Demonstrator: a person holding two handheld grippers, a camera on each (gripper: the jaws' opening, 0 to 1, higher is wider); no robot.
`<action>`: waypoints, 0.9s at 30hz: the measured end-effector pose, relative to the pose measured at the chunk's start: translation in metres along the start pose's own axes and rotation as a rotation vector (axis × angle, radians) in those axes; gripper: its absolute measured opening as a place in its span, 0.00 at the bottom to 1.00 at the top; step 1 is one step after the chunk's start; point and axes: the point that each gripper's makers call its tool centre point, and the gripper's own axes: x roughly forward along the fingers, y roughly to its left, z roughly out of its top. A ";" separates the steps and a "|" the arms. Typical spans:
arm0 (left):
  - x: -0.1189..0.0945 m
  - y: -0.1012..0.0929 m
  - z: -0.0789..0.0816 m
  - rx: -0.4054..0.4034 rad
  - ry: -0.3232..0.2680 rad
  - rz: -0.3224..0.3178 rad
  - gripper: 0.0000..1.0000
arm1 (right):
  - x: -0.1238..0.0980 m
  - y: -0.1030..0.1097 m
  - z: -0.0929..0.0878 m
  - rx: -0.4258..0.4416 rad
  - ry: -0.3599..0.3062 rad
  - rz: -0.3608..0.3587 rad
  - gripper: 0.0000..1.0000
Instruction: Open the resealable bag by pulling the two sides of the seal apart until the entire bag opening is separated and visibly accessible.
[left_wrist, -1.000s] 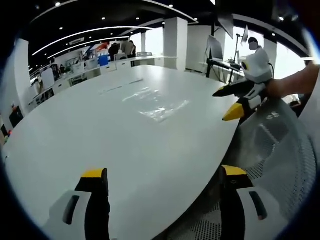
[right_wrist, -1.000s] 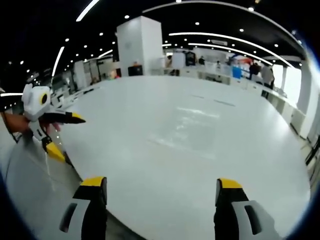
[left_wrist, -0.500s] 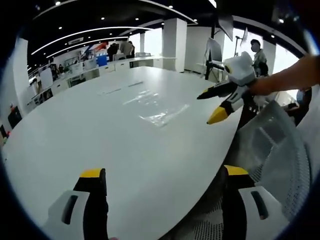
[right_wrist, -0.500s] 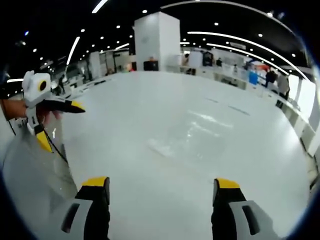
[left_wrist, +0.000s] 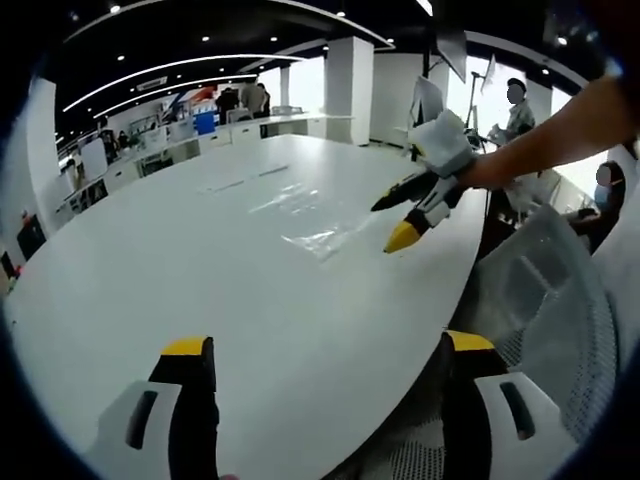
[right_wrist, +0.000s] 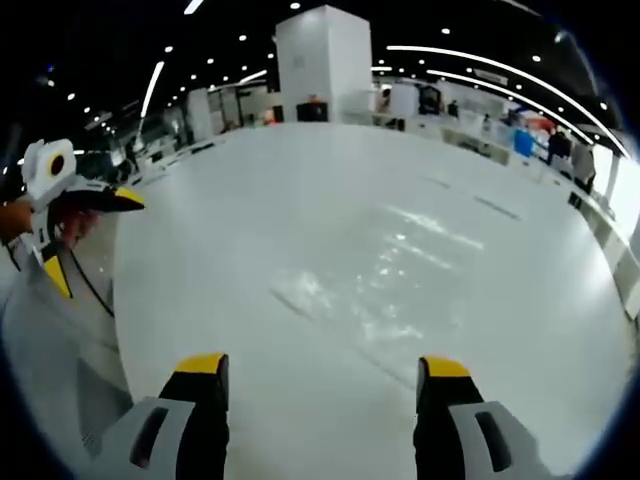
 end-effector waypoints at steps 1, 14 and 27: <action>-0.001 0.002 0.001 0.001 -0.001 0.004 0.92 | 0.001 0.000 -0.002 0.005 0.008 0.002 0.73; -0.004 0.009 -0.001 -0.010 0.004 0.013 0.91 | 0.011 0.019 -0.004 0.064 0.034 0.105 0.52; -0.001 0.008 0.003 -0.002 0.003 0.000 0.89 | 0.011 0.004 -0.009 -0.037 0.118 0.097 0.34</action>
